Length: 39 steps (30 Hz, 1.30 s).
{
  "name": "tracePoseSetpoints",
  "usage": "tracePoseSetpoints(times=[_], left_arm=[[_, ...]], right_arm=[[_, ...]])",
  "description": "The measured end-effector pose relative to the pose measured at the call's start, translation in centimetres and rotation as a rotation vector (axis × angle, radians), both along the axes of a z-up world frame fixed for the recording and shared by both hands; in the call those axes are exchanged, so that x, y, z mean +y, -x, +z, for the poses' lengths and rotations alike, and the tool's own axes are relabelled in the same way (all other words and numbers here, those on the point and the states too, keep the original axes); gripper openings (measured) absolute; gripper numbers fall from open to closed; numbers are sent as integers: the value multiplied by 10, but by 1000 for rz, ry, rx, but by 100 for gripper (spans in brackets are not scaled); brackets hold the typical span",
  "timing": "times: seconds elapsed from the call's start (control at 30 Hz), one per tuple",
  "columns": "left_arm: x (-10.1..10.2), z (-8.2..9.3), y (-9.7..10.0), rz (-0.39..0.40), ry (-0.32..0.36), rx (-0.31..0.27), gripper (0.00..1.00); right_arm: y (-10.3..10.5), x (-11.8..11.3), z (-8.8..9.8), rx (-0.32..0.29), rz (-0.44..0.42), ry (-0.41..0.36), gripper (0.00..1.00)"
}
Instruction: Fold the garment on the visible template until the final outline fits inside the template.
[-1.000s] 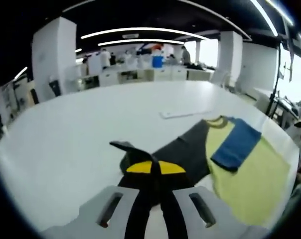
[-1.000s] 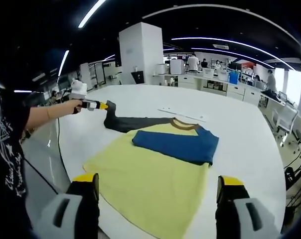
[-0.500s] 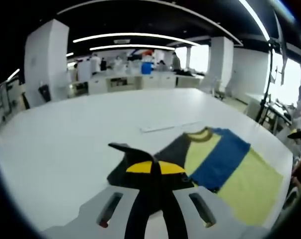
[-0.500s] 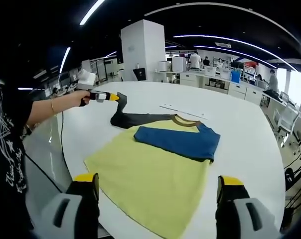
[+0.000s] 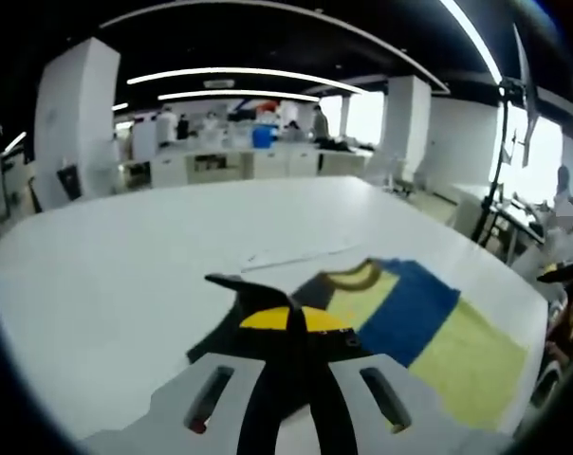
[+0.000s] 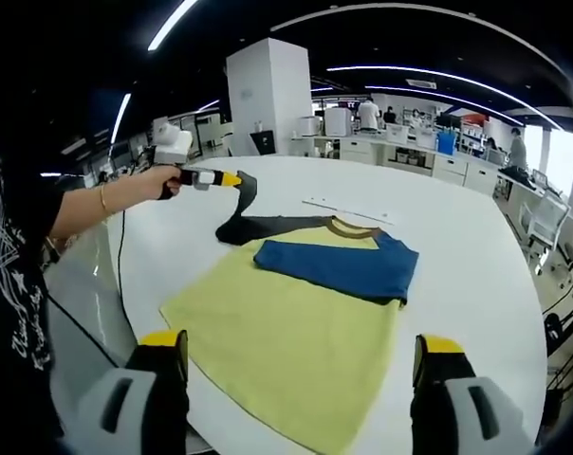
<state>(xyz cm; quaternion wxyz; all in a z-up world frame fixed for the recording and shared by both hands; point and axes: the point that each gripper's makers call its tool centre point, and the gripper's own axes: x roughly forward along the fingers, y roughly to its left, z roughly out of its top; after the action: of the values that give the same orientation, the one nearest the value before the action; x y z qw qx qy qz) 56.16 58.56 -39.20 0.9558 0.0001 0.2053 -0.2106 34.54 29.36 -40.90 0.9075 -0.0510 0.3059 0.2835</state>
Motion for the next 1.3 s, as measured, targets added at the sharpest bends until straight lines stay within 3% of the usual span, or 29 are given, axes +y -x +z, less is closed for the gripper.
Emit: tracePoseSetpoints(times=[0.87, 1.3], left_arm=[[-79, 42, -21, -106, 83, -63, 0], [-128, 44, -25, -170, 130, -59, 0]], right_arm=[[-1, 4, -5, 19, 15, 13, 99], [0, 3, -7, 28, 7, 12, 99]])
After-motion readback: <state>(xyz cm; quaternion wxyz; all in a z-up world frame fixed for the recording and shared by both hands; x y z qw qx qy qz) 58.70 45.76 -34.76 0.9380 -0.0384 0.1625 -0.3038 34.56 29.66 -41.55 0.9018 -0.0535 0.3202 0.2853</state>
